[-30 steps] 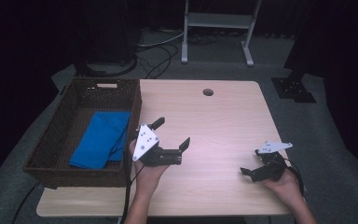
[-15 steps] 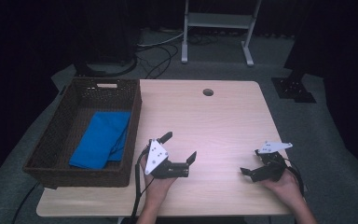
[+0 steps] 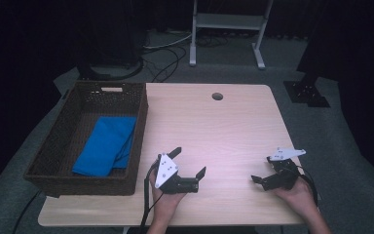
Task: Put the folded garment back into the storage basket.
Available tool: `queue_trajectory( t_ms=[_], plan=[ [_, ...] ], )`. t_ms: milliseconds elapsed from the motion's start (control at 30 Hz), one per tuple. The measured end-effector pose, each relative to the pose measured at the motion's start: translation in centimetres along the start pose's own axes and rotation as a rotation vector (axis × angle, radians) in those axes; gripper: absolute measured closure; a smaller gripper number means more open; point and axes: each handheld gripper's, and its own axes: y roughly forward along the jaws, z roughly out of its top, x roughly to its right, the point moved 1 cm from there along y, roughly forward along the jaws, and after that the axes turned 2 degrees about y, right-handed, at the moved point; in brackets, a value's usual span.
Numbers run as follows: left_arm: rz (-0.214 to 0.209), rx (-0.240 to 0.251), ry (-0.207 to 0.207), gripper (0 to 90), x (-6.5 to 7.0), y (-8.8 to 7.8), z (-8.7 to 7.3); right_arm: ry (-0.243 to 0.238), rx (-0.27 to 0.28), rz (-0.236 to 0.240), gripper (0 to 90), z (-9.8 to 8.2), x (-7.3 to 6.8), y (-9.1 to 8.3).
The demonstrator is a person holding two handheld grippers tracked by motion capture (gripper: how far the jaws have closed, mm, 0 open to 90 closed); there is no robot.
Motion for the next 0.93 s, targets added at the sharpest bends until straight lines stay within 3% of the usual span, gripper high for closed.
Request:
queue_trajectory(
  t_ms=[267, 500, 933],
  plan=[
    [0.004, -0.028, 0.003, 0.0, 0.14, -0.28, -0.35, 0.005, 0.002, -0.003, 0.0, -0.08, -0.08, -0.06],
    [-0.012, -0.126, -0.012, 0.0, 0.03, 0.10, -0.88, 0.005, 0.002, -0.003, 0.0, -0.08, -0.08, -0.07],
    [-0.011, -0.128, -0.003, 0.0, 0.12, 0.20, -0.87, 0.004, 0.002, -0.003, 0.0, -0.08, -0.08, -0.06]
  ],
)
